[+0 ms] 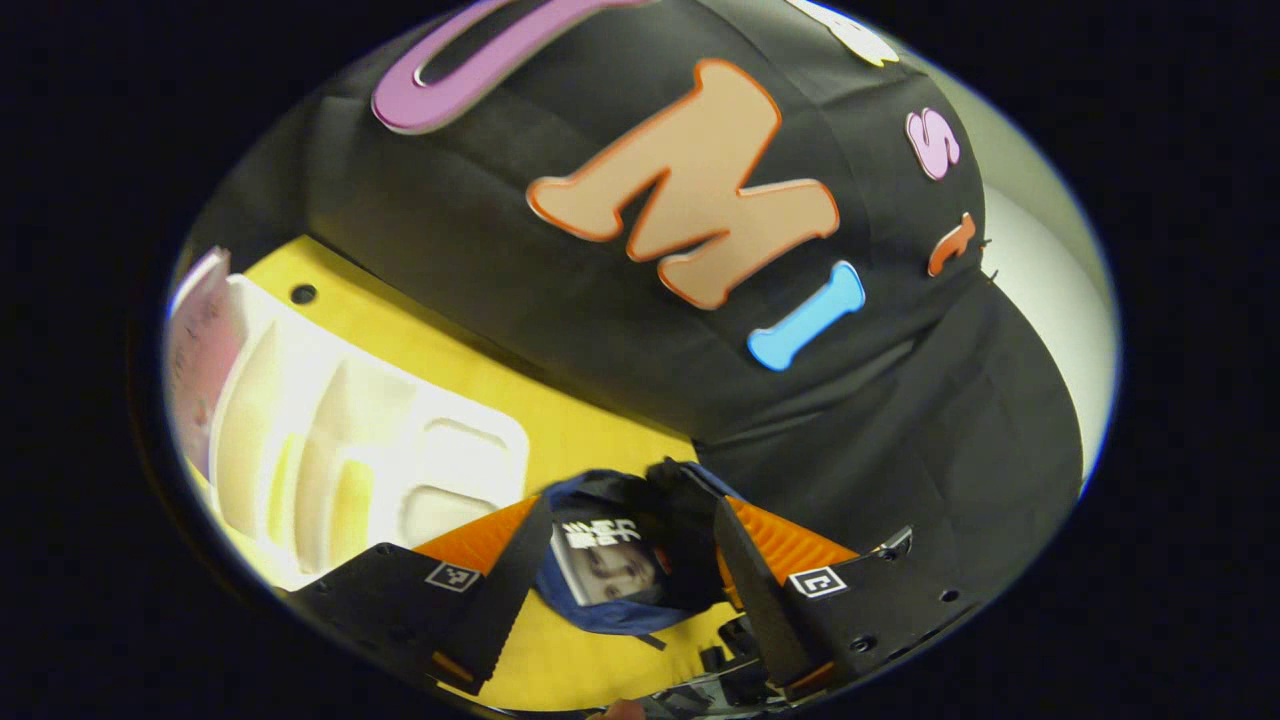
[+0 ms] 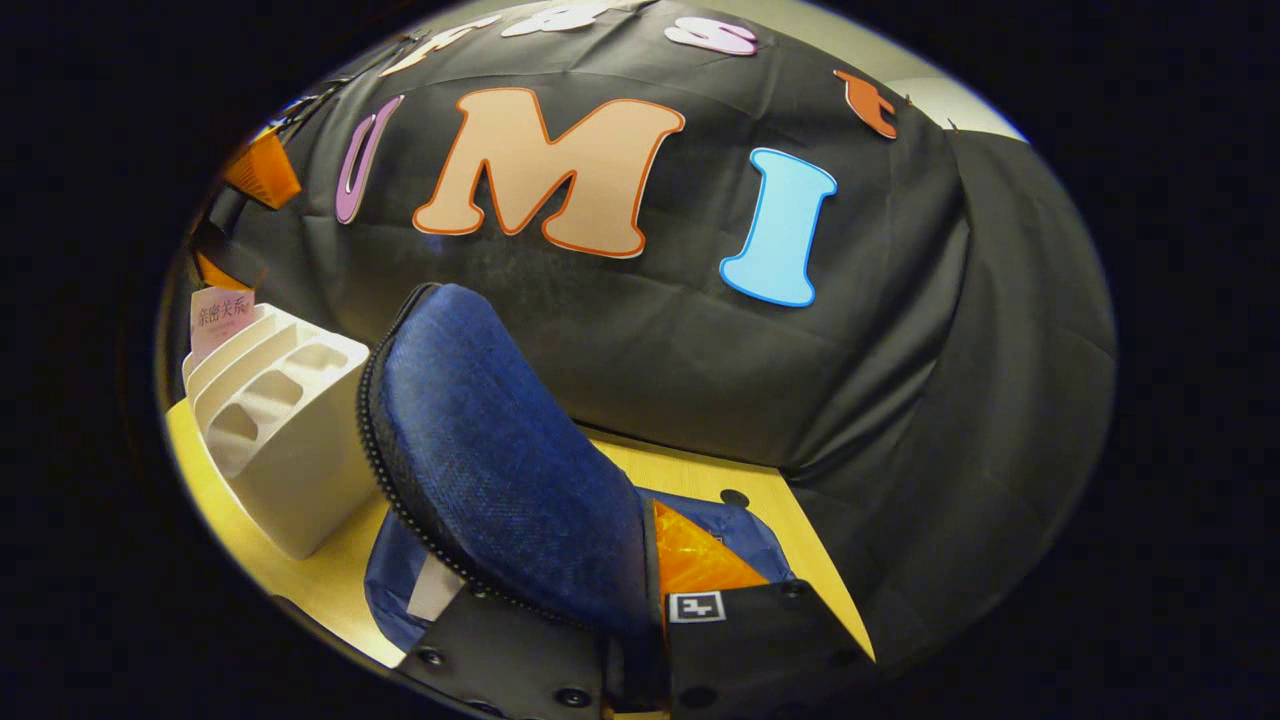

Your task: Open the schoolbag, grab two books from the bookshelf and put them into the schoolbag.

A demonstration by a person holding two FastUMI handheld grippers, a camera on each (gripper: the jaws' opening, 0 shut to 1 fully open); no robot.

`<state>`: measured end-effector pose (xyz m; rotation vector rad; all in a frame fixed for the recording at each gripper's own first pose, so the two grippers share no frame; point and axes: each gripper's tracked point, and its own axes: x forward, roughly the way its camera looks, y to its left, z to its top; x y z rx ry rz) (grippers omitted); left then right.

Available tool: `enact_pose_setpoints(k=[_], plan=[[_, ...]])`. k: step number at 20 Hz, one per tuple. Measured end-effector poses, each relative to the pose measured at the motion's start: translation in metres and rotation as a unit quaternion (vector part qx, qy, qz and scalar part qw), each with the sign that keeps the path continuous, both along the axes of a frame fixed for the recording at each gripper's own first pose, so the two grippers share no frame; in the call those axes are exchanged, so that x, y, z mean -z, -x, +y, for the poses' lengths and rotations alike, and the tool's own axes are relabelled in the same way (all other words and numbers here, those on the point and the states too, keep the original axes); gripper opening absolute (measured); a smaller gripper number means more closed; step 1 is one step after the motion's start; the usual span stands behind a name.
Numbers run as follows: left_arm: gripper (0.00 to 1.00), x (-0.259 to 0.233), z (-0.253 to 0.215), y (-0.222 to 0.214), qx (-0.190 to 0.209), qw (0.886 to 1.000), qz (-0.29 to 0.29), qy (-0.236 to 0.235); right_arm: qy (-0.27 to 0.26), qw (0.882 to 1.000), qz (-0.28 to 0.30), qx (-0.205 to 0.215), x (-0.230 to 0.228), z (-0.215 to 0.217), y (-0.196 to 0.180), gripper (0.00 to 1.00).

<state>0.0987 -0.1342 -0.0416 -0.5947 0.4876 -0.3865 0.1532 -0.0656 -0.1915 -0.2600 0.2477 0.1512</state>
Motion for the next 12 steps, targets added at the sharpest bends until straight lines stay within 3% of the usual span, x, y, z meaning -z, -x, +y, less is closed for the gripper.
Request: enact_pose_setpoints(k=[3, 7, 12], plan=[[0.96, -0.007, 0.079, 0.01, -0.07, 0.997, -0.002, -0.038, -0.007, 1.0, 0.001, 0.009, -0.001, -0.002, -0.001, 0.07], [0.96, -0.014, 0.183, 0.02, -0.158, 0.984, 0.006, -0.087, 0.012, 1.0, -0.004, 0.007, 0.0, 0.004, 0.001, 0.07], [0.95, -0.01, 0.27, 0.017, -0.189, 0.973, 0.021, -0.131, 0.017, 1.0, -0.002, 0.009, 0.001, 0.005, 0.001, 0.07]])
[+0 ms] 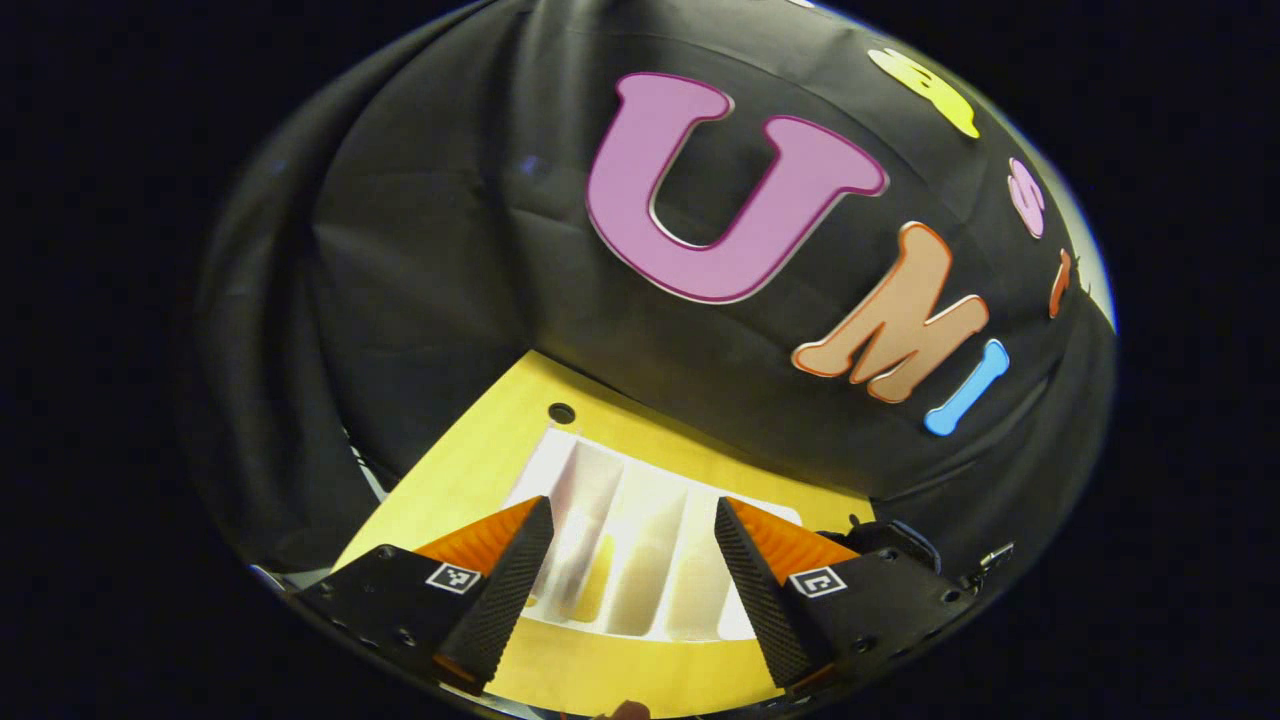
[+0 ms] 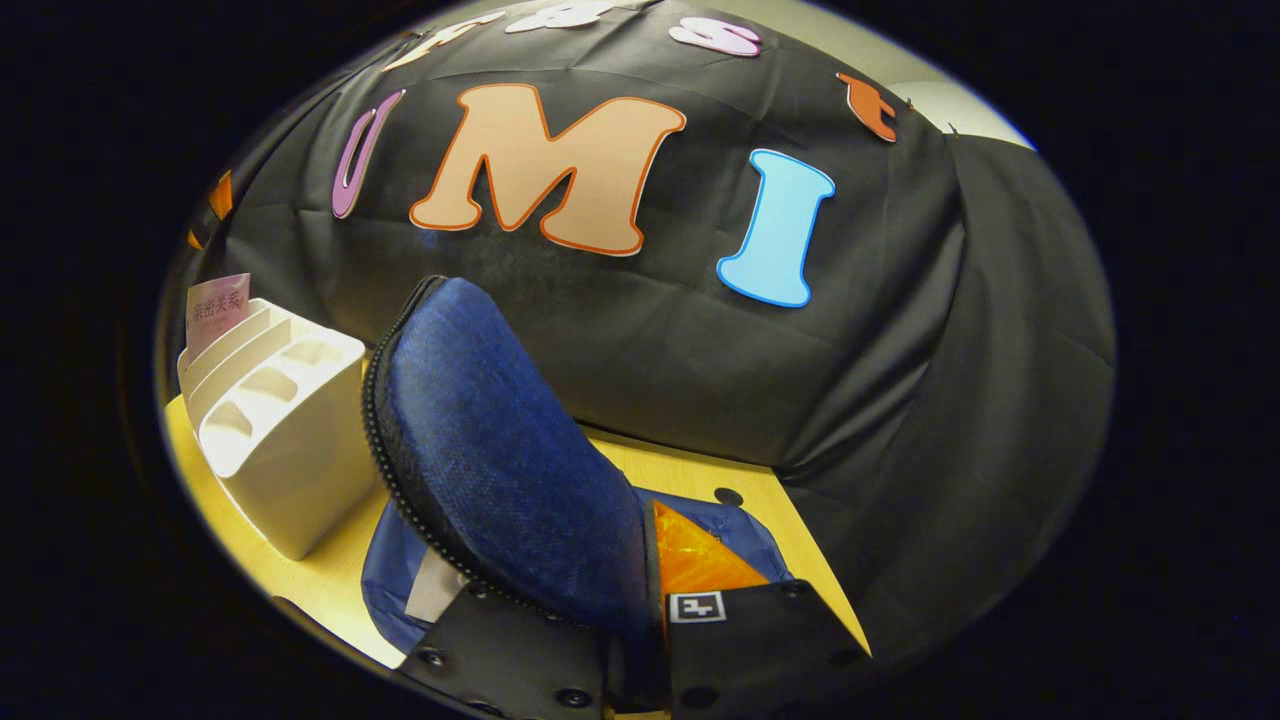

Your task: Open the schoolbag, grab two books from the bookshelf and put them into the schoolbag.

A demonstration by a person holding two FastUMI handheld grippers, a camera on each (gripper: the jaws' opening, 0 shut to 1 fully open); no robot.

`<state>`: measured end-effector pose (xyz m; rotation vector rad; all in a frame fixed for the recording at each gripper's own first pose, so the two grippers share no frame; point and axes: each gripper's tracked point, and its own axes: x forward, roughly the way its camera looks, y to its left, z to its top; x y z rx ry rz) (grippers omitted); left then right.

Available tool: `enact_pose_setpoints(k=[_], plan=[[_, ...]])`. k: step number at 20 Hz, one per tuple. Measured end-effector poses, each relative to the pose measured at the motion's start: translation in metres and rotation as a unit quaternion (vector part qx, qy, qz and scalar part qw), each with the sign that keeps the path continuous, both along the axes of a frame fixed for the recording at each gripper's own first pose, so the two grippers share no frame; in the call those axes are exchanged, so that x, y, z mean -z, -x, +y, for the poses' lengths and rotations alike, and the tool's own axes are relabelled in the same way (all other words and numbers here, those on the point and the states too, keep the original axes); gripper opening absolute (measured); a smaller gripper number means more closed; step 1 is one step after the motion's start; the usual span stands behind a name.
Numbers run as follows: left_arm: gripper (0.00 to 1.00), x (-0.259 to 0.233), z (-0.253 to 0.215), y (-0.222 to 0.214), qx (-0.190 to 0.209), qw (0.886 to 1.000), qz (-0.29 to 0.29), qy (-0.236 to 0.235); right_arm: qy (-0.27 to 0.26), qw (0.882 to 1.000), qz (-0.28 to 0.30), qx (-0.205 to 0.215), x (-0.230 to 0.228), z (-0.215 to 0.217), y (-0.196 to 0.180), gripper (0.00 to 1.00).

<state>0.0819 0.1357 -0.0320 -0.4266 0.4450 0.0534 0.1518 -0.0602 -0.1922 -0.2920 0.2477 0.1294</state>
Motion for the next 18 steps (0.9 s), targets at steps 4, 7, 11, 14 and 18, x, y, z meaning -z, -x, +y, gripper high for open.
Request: enact_pose_setpoints(k=[4, 7, 11, 14, 18], plan=[[0.95, 0.033, 0.037, -0.02, -0.004, 0.998, 0.049, -0.027, 0.004, 1.0, 0.003, 0.002, 0.002, 0.001, -0.001, 0.07], [0.96, 0.05, 0.038, -0.033, -0.002, 0.997, 0.079, -0.004, 0.029, 1.0, 0.002, -0.003, 0.003, 0.007, 0.002, 0.07], [0.95, 0.073, 0.029, -0.049, 0.022, 0.993, 0.119, 0.005, 0.036, 0.999, 0.002, -0.001, 0.004, 0.009, 0.003, 0.07], [0.95, 0.086, 0.021, -0.052, 0.039, 0.989, 0.145, 0.013, 0.029, 1.0, 0.002, 0.008, 0.003, 0.008, 0.003, 0.07], [0.93, 0.097, 0.015, -0.053, 0.058, 0.979, 0.193, -0.01, 0.032, 0.999, 0.0, 0.007, 0.005, 0.01, 0.002, 0.07]])
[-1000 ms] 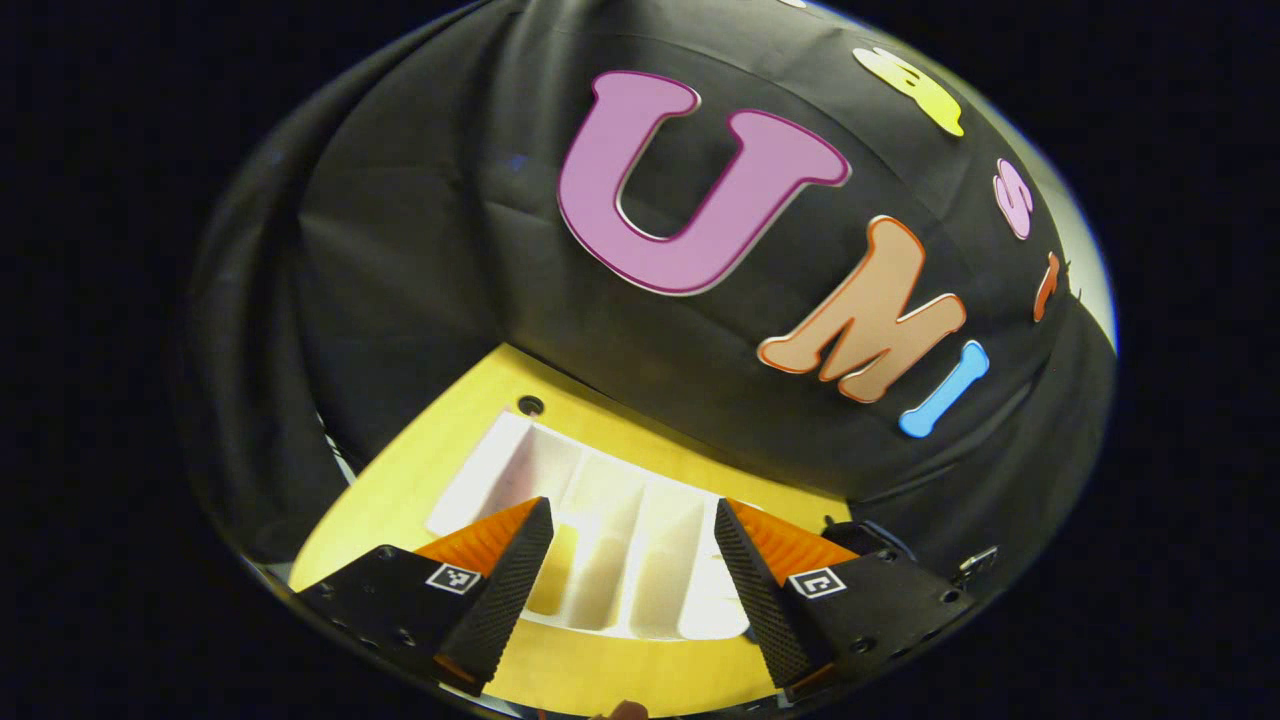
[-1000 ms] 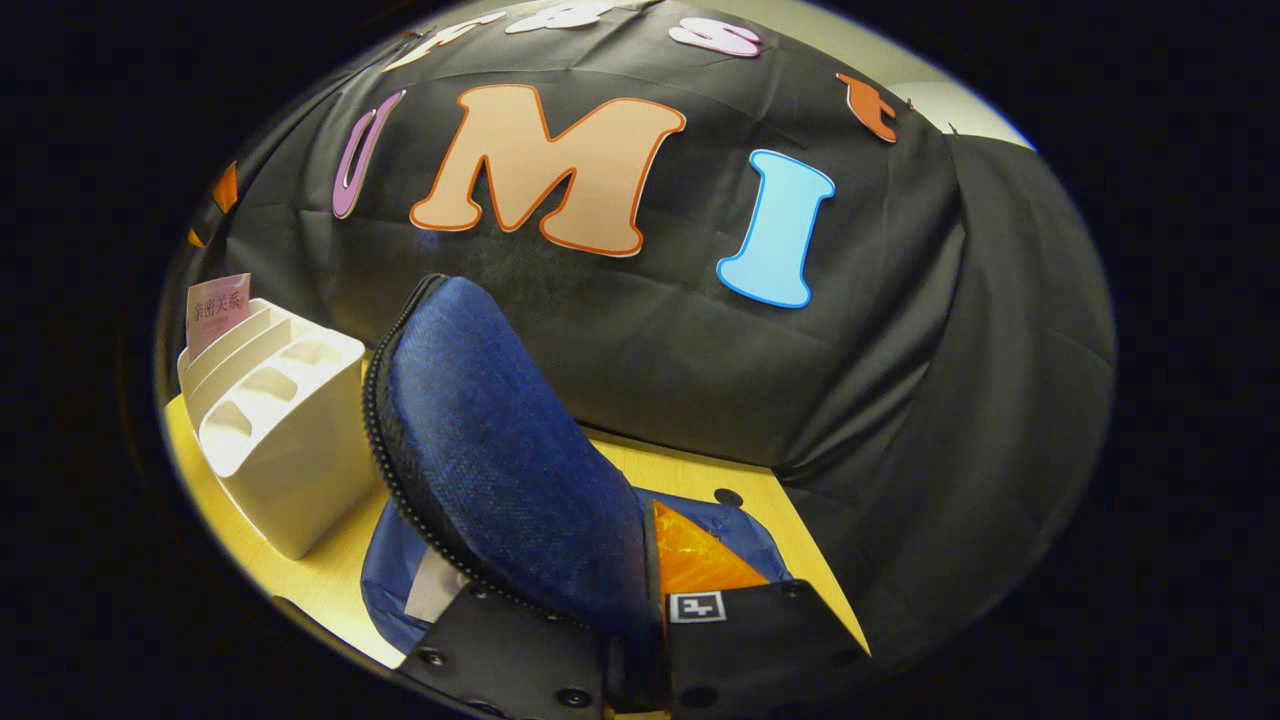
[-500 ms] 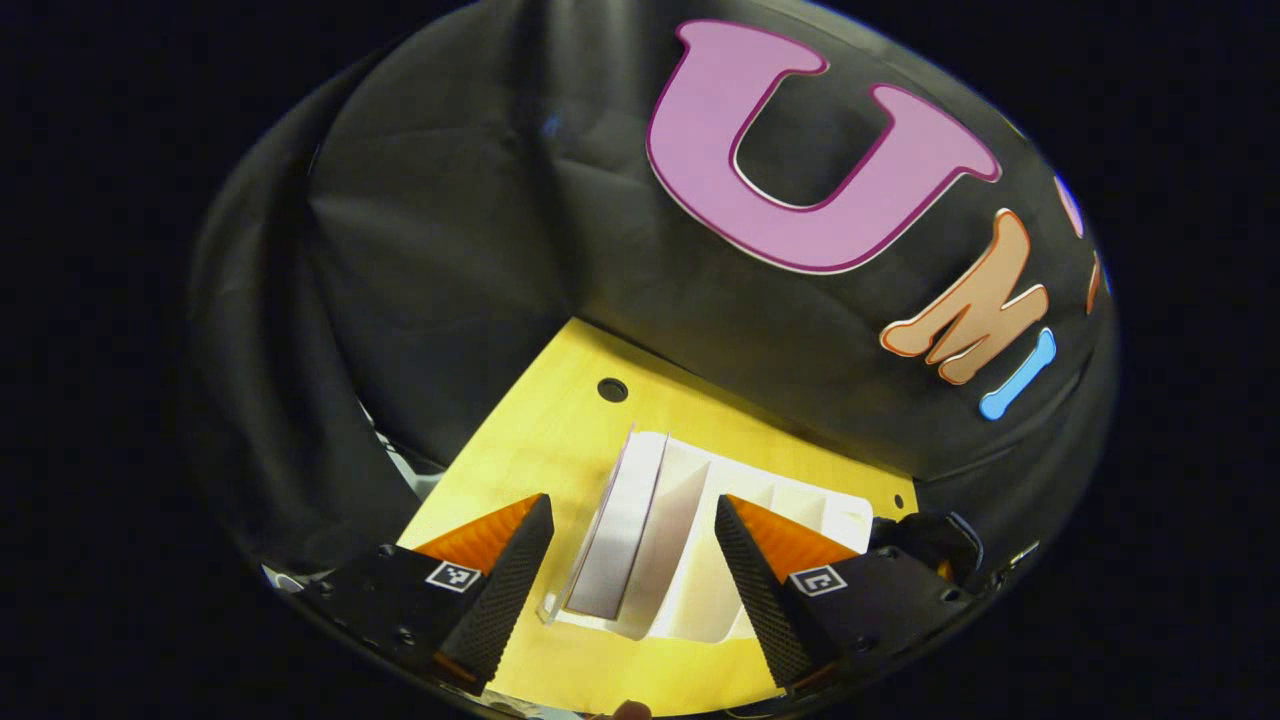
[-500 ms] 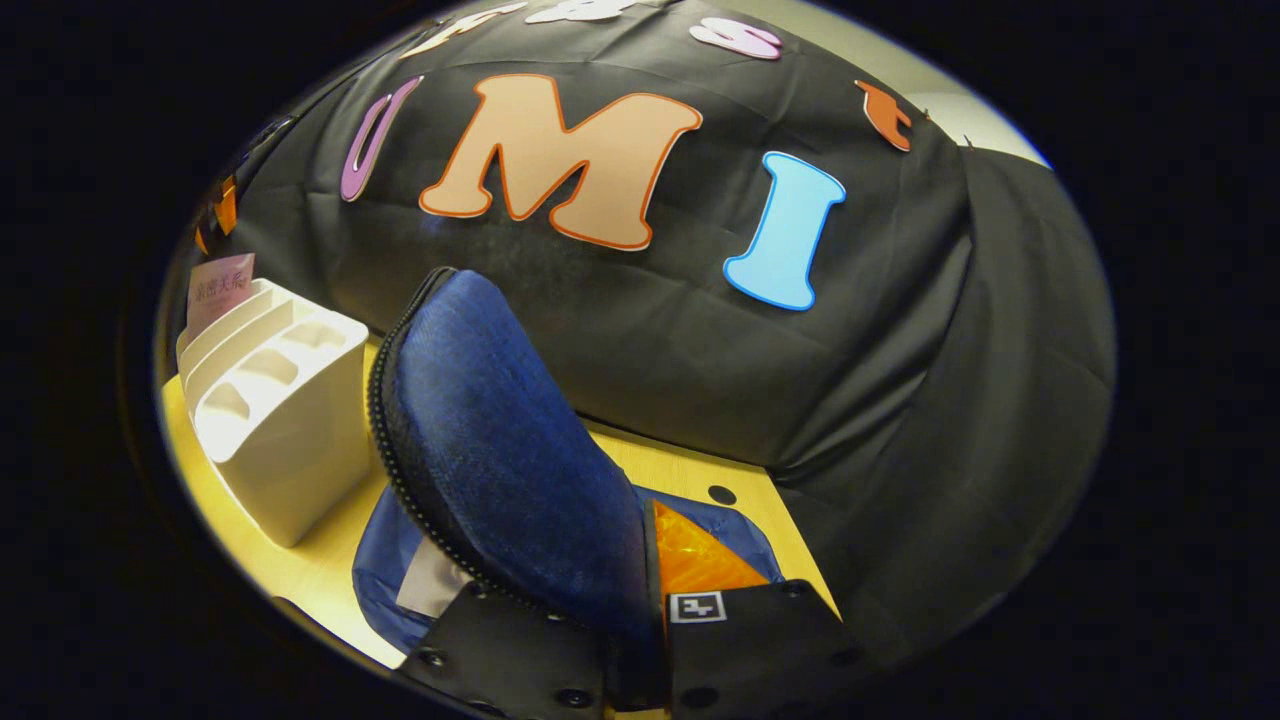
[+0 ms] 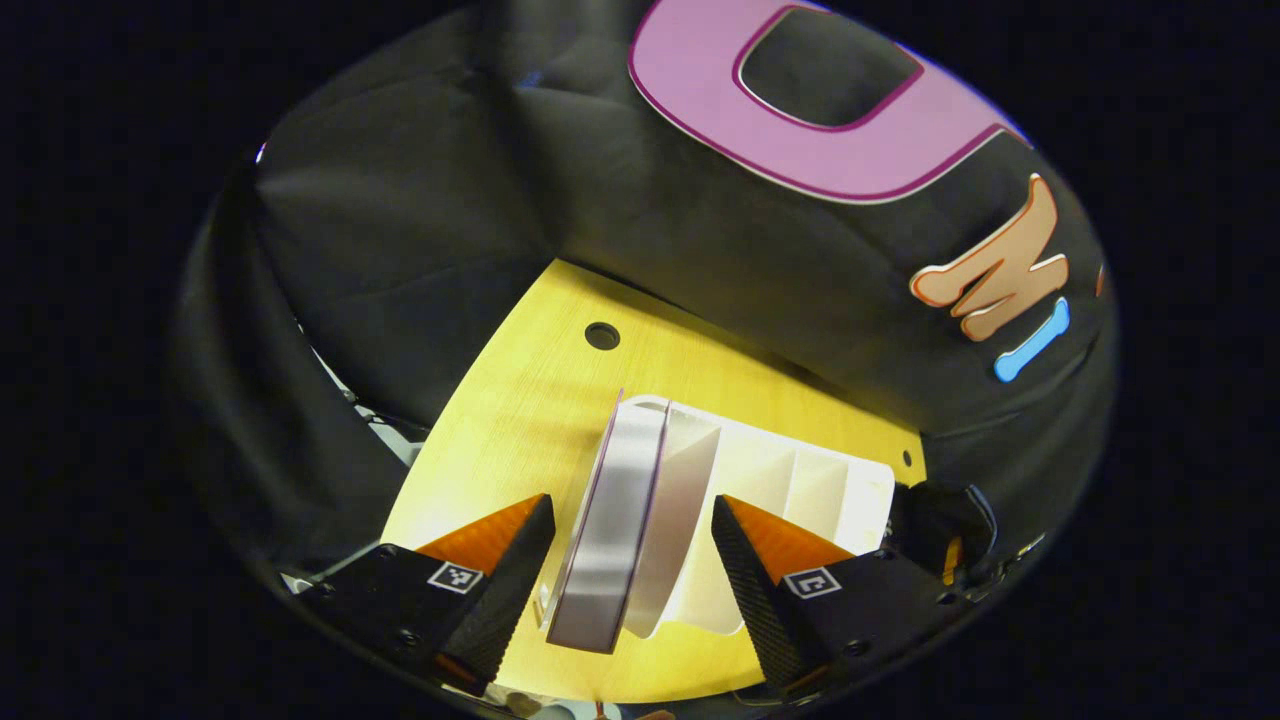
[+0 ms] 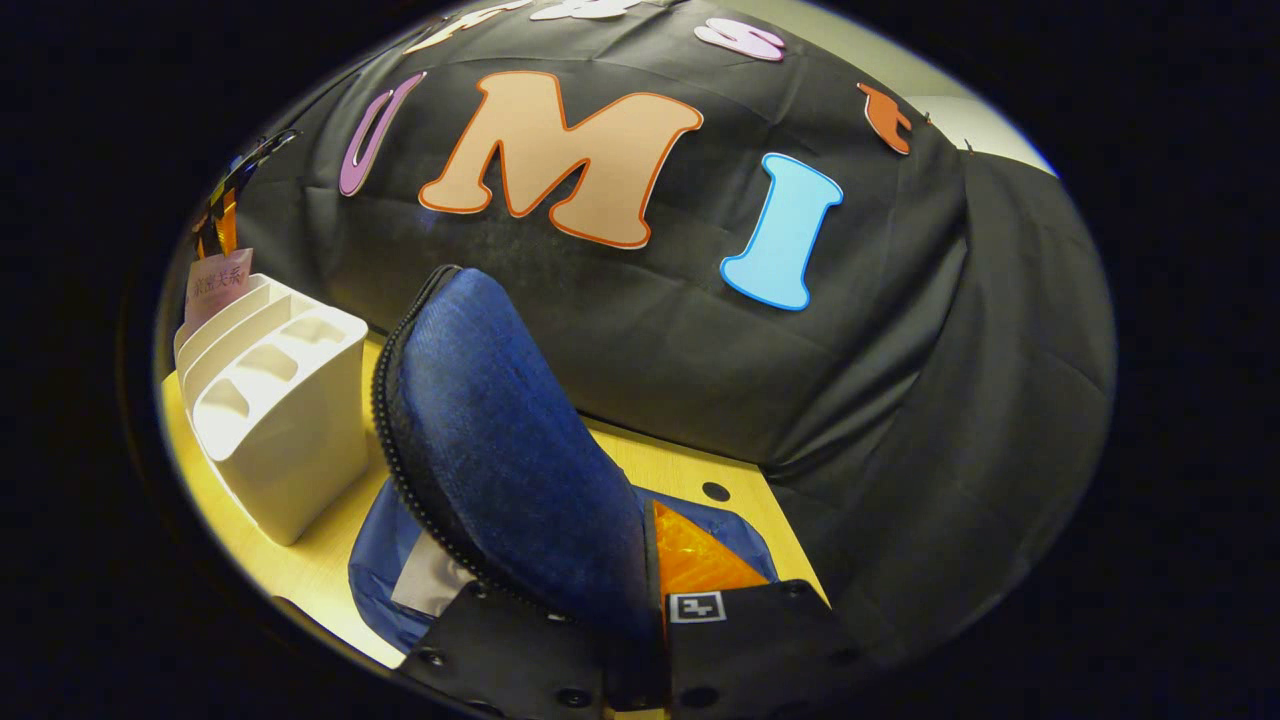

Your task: Open the schoolbag, grab two books from the bookshelf and put them into the schoolbag.

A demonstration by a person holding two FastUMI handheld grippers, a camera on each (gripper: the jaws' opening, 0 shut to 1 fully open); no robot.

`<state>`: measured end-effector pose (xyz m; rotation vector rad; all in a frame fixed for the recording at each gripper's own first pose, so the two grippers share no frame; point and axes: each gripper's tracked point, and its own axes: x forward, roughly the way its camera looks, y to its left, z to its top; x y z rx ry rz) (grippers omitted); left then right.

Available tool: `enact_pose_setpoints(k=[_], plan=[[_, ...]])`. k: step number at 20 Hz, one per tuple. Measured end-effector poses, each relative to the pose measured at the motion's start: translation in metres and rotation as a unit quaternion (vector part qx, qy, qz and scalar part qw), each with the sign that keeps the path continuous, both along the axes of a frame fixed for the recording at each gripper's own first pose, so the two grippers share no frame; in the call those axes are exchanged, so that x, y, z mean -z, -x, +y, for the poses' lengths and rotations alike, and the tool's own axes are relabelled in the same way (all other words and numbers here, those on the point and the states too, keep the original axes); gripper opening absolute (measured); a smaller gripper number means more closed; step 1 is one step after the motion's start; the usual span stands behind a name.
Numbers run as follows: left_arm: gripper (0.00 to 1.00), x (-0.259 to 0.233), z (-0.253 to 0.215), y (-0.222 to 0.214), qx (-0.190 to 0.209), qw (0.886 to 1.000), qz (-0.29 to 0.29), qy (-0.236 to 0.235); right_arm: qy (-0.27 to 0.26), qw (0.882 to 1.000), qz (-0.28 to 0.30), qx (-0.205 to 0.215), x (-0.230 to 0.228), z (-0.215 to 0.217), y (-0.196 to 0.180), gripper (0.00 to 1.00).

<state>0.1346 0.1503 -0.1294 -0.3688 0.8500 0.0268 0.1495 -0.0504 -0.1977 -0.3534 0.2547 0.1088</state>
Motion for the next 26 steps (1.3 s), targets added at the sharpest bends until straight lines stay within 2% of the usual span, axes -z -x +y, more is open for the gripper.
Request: enact_pose_setpoints(k=[6, 8, 9, 10, 12, 13, 14, 17, 18, 21, 26], plan=[[0.84, 0.021, -0.021, 0.002, 0.035, 0.995, 0.088, -0.021, -0.002, 1.0, 0.0, 0.0, 0.001, -0.002, 0.0, 0.07], [0.83, 0.024, -0.018, 0.004, 0.054, 0.992, 0.104, -0.047, -0.003, 1.0, 0.0, -0.001, 0.002, -0.003, 0.0, 0.07], [0.87, 0.03, -0.02, 0.004, 0.065, 0.989, 0.118, -0.061, -0.003, 1.0, 0.0, -0.001, 0.002, -0.003, 0.0, 0.07], [0.82, 0.034, -0.021, 0.004, 0.074, 0.986, 0.13, -0.075, -0.004, 1.0, 0.001, -0.001, 0.003, -0.002, 0.0, 0.07], [0.81, 0.039, -0.023, 0.005, 0.093, 0.978, 0.159, -0.101, -0.003, 1.0, 0.0, -0.002, 0.002, -0.003, 0.0, 0.07], [0.84, 0.042, -0.024, 0.004, 0.097, 0.975, 0.171, -0.107, -0.004, 1.0, 0.0, -0.002, 0.001, -0.003, 0.001, 0.07], [0.76, 0.045, -0.026, 0.005, 0.103, 0.972, 0.185, -0.106, -0.004, 1.0, 0.0, -0.002, 0.002, -0.003, 0.001, 0.07], [0.69, 0.055, -0.036, 0.004, 0.12, 0.965, 0.206, -0.107, -0.005, 1.0, 0.0, -0.003, 0.002, -0.003, 0.001, 0.07], [0.69, 0.058, -0.039, 0.004, 0.123, 0.963, 0.212, -0.11, -0.005, 1.0, 0.0, -0.002, 0.002, -0.004, 0.001, 0.07], [0.52, 0.065, -0.04, 0.004, 0.132, 0.958, 0.225, -0.116, -0.004, 1.0, 0.001, -0.003, 0.002, -0.004, 0.002, 0.07], [0.46, 0.062, -0.042, 0.007, 0.135, 0.955, 0.235, -0.123, -0.001, 1.0, 0.002, -0.004, 0.001, -0.002, 0.002, 0.07]])
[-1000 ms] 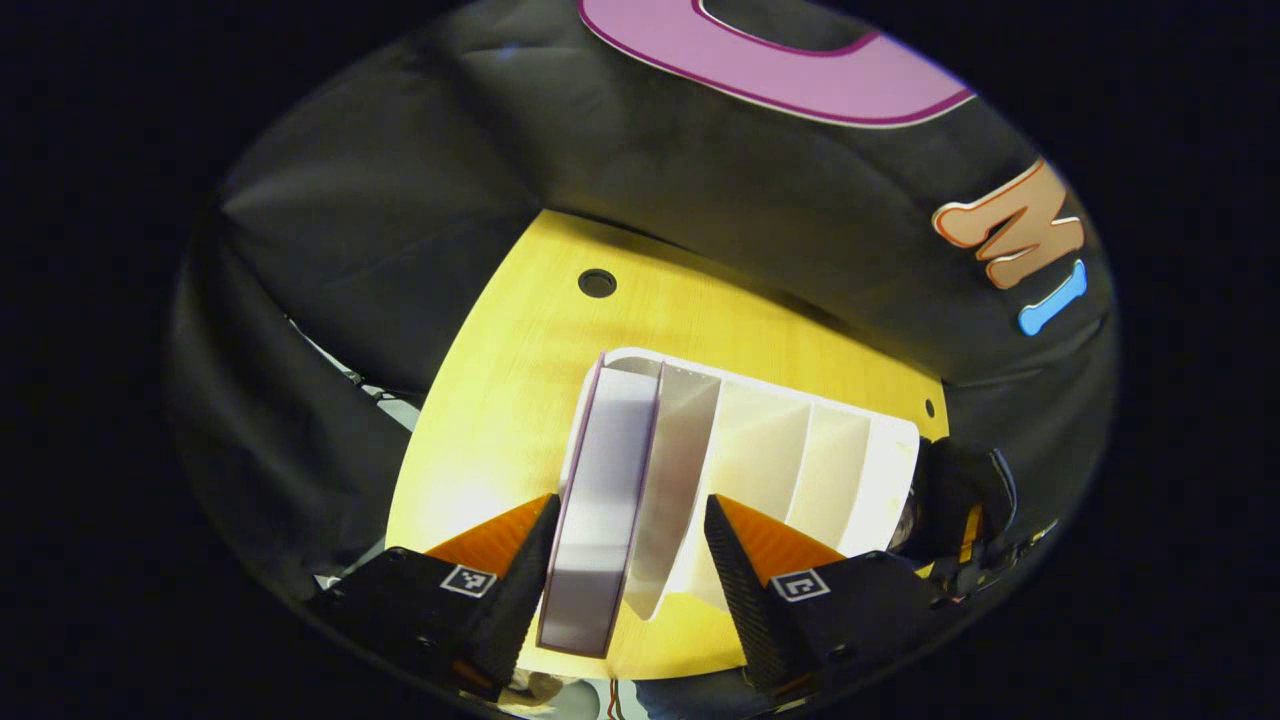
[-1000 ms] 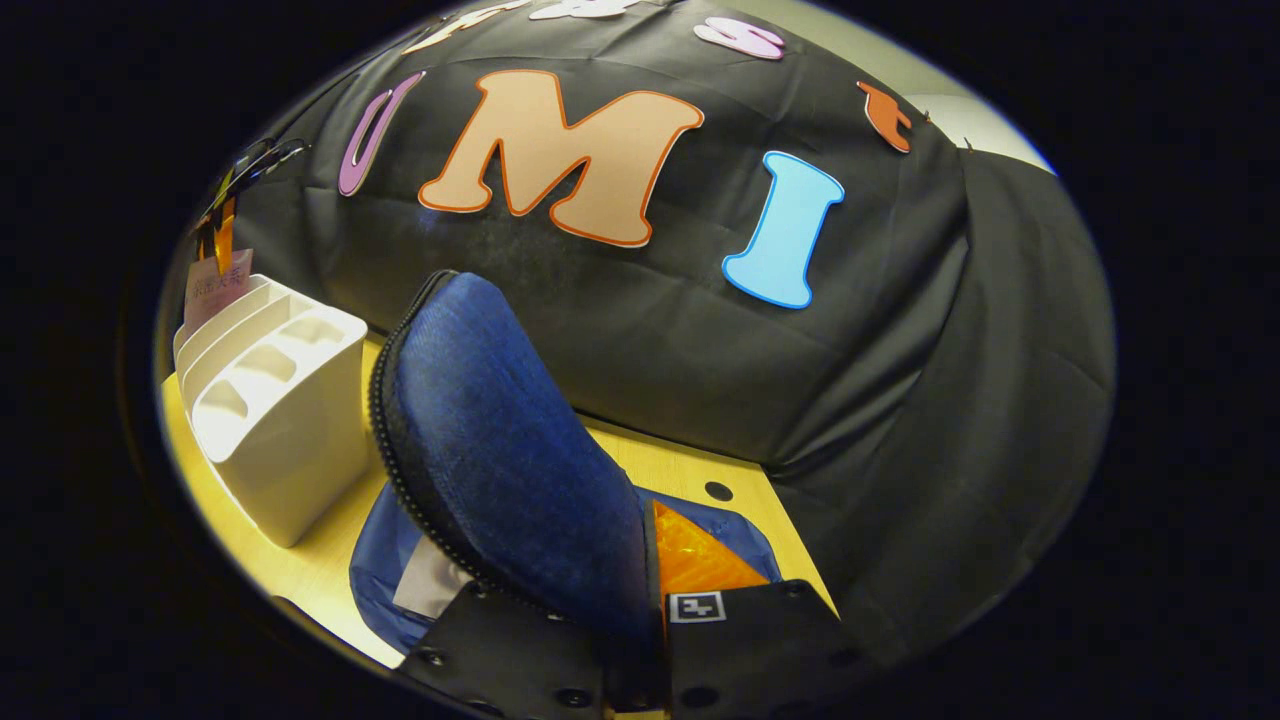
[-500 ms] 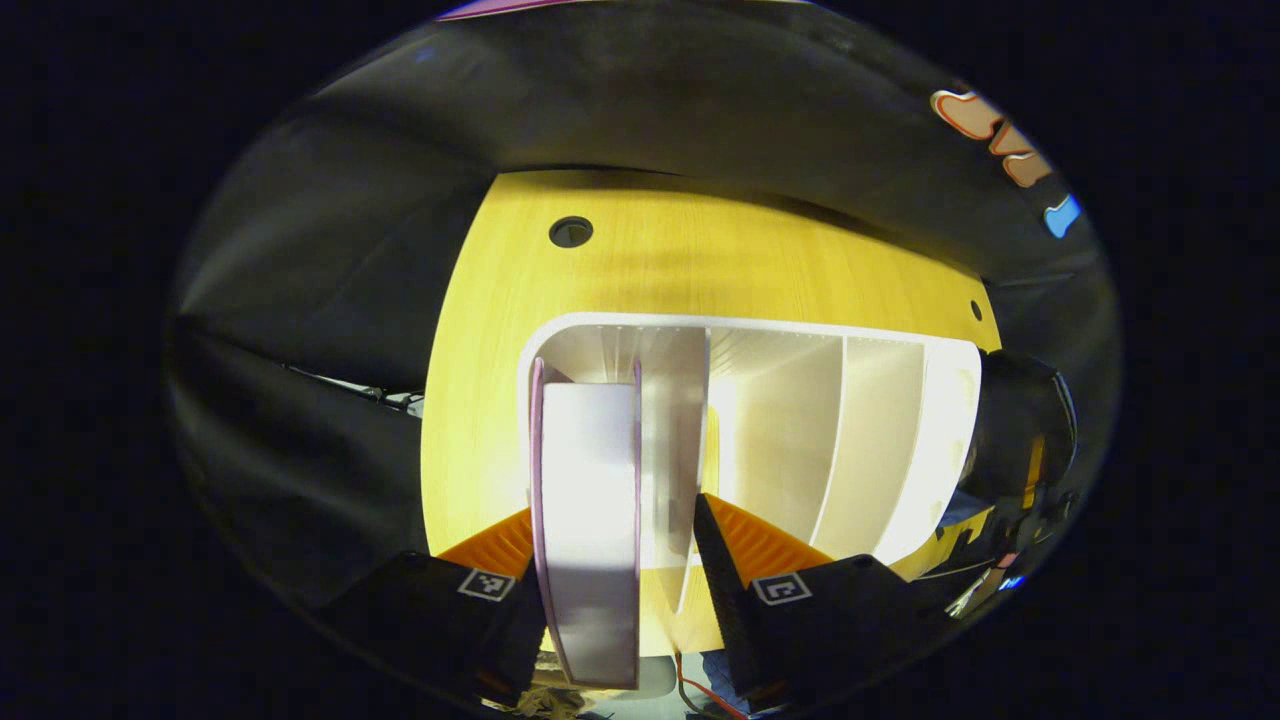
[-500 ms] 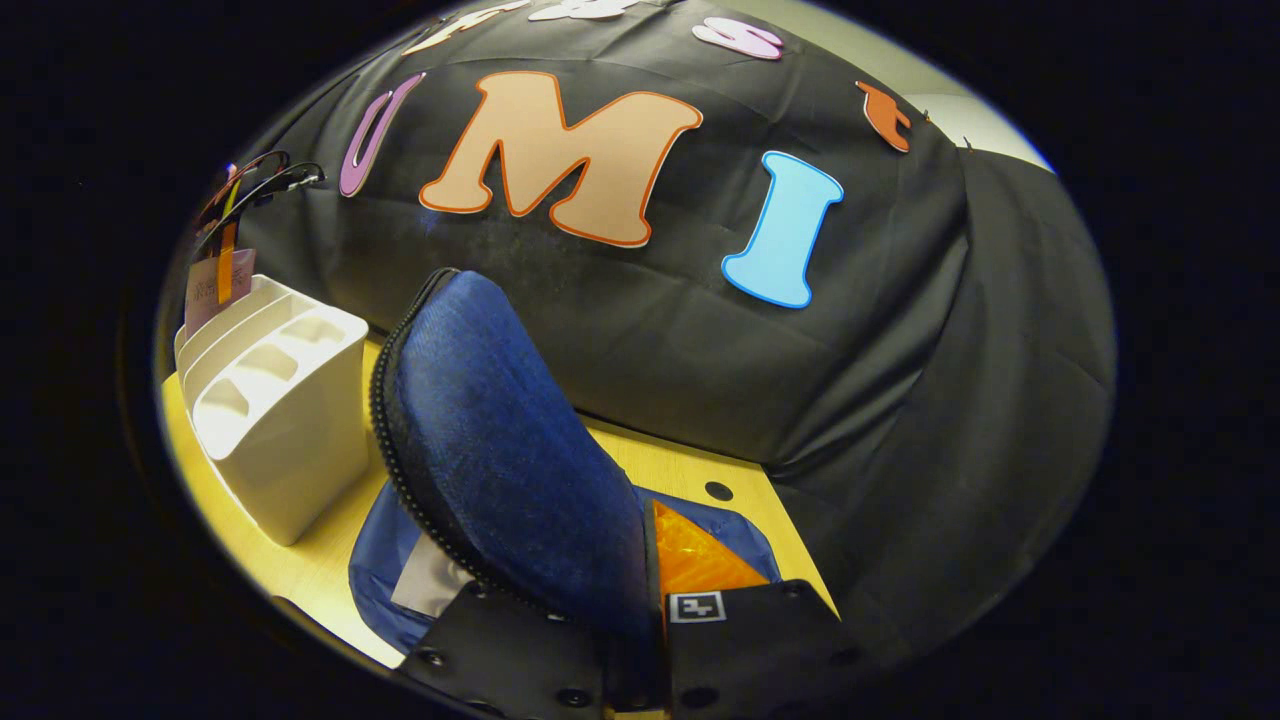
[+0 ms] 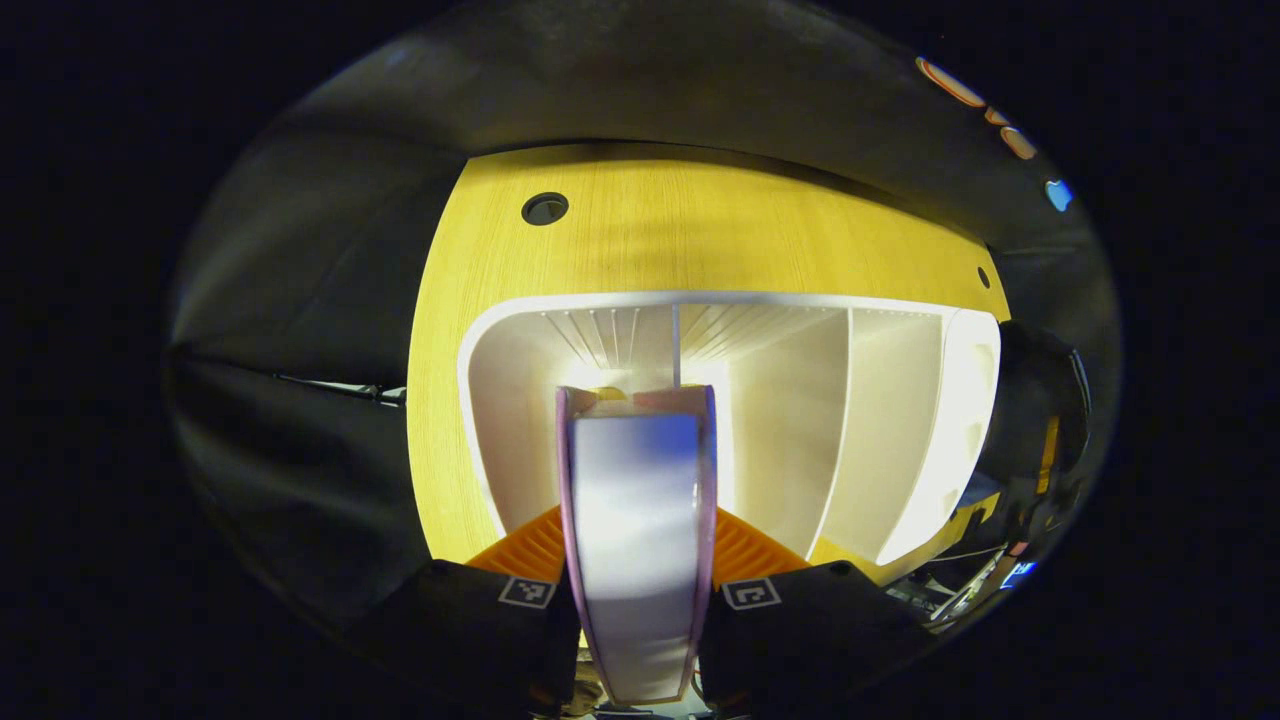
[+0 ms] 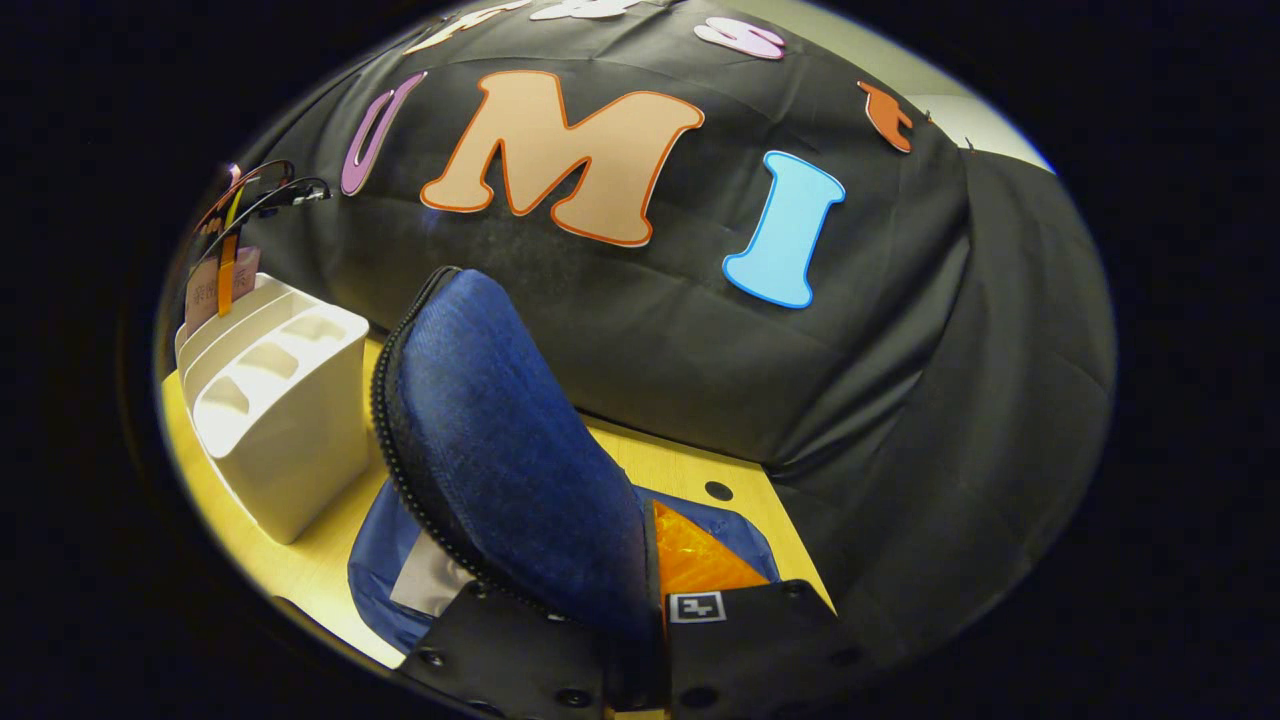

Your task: Open the schoolbag, grab two books from the bookshelf and put them into the schoolbag.

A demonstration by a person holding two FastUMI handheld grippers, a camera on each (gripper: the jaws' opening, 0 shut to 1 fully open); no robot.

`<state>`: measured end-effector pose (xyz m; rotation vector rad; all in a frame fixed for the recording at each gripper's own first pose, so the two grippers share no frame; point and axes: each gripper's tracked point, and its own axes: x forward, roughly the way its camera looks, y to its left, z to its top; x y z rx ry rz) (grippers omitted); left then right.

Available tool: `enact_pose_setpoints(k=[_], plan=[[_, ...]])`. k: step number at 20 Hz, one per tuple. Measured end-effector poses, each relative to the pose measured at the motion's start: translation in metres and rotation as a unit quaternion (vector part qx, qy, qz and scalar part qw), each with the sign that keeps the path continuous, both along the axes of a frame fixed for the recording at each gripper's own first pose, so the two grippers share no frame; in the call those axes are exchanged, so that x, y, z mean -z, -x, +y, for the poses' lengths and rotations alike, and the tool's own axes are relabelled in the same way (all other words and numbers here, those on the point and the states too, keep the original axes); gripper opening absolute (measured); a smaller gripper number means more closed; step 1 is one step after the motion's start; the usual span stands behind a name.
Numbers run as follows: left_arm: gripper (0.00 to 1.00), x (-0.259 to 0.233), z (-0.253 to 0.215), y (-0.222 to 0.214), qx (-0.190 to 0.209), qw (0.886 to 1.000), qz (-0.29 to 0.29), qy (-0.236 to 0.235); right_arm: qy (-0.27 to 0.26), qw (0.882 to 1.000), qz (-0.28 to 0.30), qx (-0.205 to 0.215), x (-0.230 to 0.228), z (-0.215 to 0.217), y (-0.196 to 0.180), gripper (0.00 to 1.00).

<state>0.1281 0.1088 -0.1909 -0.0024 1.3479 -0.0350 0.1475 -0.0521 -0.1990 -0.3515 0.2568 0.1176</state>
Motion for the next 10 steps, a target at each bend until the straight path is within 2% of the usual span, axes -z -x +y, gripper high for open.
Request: enact_pose_setpoints(k=[4, 10], plan=[[0.39, -0.008, 0.003, 0.007, 0.009, 1.0, 0.007, -0.007, 0.001, 1.0, 0.0, -0.002, 0.001, 0.0, 0.001, 0.07], [0.38, -0.037, 0.028, 0.03, -0.016, 0.999, 0.006, -0.049, -0.001, 1.0, 0.0, 0.001, 0.0, 0.0, 0.001, 0.07]])
